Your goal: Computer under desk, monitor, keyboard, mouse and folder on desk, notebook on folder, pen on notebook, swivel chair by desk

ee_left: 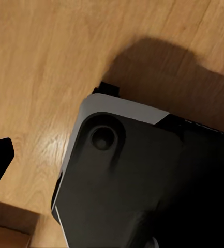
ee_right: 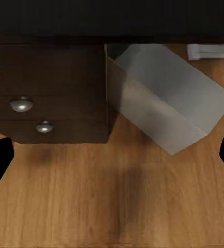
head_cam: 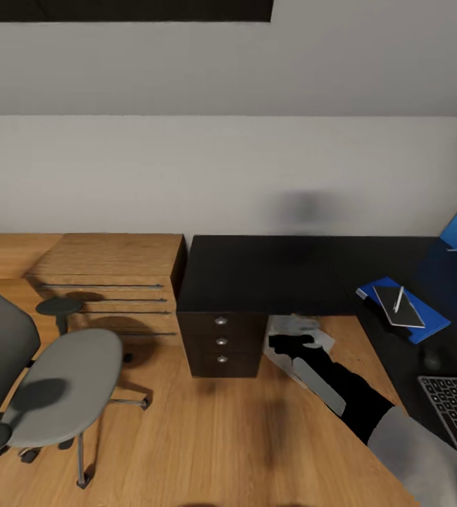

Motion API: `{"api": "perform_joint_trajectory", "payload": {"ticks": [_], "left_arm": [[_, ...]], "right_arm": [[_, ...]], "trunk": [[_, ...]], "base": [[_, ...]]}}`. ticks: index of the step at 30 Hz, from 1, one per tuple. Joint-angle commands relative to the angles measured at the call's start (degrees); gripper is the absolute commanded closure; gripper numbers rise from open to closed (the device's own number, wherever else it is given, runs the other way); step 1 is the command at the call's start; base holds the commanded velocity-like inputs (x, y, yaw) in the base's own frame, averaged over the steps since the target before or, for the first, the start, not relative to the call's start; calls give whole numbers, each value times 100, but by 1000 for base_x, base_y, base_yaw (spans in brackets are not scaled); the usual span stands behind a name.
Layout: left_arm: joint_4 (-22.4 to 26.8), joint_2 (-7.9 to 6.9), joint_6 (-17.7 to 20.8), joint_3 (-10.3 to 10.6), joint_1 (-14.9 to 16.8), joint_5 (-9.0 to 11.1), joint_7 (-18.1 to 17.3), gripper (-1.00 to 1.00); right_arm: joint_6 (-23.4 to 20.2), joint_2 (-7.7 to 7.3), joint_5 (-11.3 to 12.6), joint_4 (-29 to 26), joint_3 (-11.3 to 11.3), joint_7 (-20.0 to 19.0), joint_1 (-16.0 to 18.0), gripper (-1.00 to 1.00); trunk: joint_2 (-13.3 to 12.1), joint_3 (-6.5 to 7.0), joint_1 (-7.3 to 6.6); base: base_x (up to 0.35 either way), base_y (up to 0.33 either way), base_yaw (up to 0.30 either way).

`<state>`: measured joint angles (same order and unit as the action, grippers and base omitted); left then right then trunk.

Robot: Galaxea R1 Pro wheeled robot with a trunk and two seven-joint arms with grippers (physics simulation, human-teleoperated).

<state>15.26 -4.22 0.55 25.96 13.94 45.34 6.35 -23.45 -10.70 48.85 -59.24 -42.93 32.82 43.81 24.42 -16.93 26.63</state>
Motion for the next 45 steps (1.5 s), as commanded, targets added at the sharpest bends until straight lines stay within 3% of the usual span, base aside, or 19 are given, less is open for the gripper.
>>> {"api": "perform_joint_trajectory", "payload": {"ticks": [1, 2, 5, 11, 13, 16, 19, 20, 23, 25, 33, 45], "left_arm": [[12, -2, -34, 50, 3, 45, 39, -100], [12, 0, -63, 50, 3, 45, 40, -100], [12, 7, -157, 55, 3, 42, 42, -100], [12, 22, -182, 65, 3, 26, 42, -100], [12, 25, -185, 66, 3, 21, 42, -100], [12, 26, -192, 67, 3, 20, 40, -100], [12, 26, -194, 70, 3, 15, 37, -100], [12, 34, -352, 75, 3, 10, 34, -100], [12, 35, -482, 83, 3, 5, 16, -100], [12, 35, -518, 88, 3, 0, 6, -100], [7, 20, -579, 87, 3, 7, -10, -100], [-5, 18, -586, 87, 3, 10, -9, -100]], "right_arm": [[82, -10, -38, -20, -47, 60, -107, -100], [171, -12, -104, -24, -67, 79, -210, -100], [874, -11, -596, -11, -141, 379, -949, -100], [1999, -23, -809, 100, -174, 545, -2020, -100], [2601, -42, -883, 185, -178, 570, -2566, -100], [2901, -42, -939, 444, -192, 552, -2816, -100], [3088, -18, -972, 758, -258, 533, -2902, -100], [3928, 188, -1013, 1703, -764, 438, -2980, -100], [4338, 341, -1016, 2173, -899, 419, -2987, -100], [4559, 437, -1011, 2455, -934, 416, -2989, -100], [5853, 1075, -1003, 4059, -944, 367, -2992, -100], [6110, 1139, -984, 4367, -920, 122, -2992, -100]], "trunk": [[-32, 10, -19], [-72, 28, -41], [-151, 63, -84], [-151, 63, -84], [-151, 63, -84], [-151, 63, -84], [-151, 63, -84], [-151, 63, -84], [-151, 63, -84], [-151, 63, -84], [-151, 63, -84], [-151, 42, -84]], "base": [[0, 0, 269], [0, 0, 269], [0, 0, 200], [0, 0, 58], [0, 0, 12], [0, 0, 5], [0, 0, 2], [0, 0, 0], [0, 0, 0], [0, 0, 0], [0, 0, 5], [0, 0, 210]]}}
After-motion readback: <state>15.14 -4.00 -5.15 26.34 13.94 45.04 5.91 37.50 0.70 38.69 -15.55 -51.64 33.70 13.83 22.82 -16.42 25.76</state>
